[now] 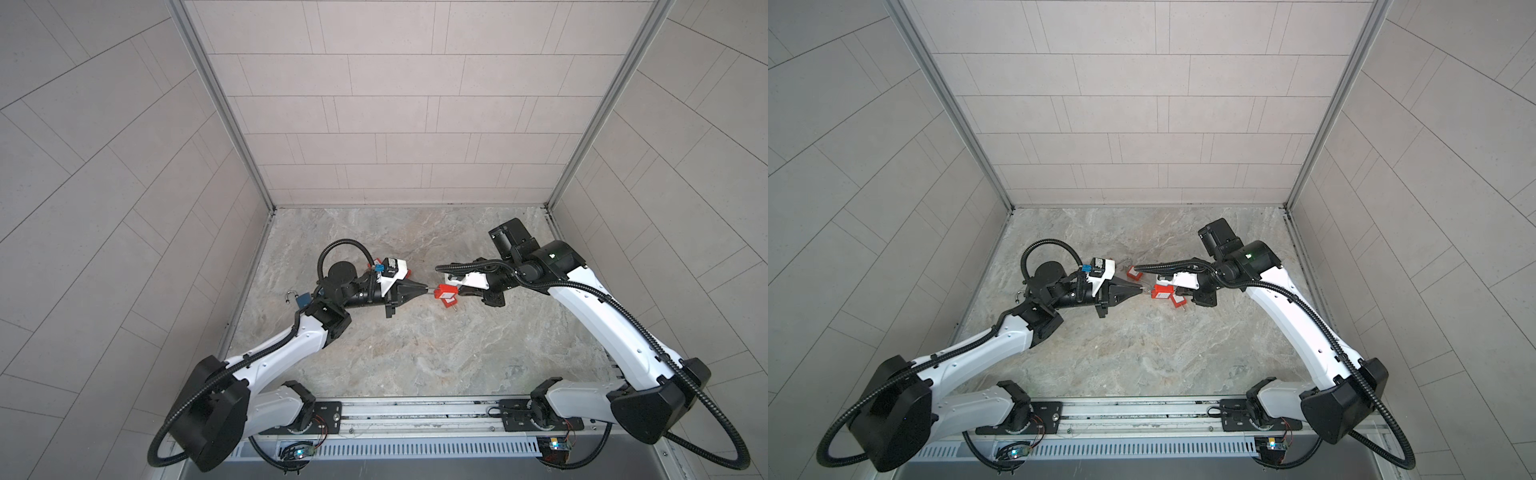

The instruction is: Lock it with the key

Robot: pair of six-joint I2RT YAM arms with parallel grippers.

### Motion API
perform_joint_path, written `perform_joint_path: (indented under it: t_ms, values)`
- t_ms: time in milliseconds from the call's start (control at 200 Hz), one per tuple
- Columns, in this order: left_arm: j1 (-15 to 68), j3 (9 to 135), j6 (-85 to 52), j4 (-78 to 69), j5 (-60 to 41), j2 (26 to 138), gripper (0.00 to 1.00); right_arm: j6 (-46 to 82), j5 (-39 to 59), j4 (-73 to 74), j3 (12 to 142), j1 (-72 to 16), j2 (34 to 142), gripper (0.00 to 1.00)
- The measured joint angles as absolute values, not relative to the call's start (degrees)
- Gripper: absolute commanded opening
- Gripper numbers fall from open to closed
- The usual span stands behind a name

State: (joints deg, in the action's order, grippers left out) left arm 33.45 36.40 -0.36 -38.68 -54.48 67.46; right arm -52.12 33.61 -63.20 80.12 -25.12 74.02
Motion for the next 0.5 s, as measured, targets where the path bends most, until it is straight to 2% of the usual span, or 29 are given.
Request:
perform_joint_path:
  t_ms: [500]
  values:
    - [31.6, 36.4, 0.1, -33.8, -55.6, 64.4, 0.0, -52.0, 38.7, -65.3, 81.7, -24.7, 76.7, 0.01]
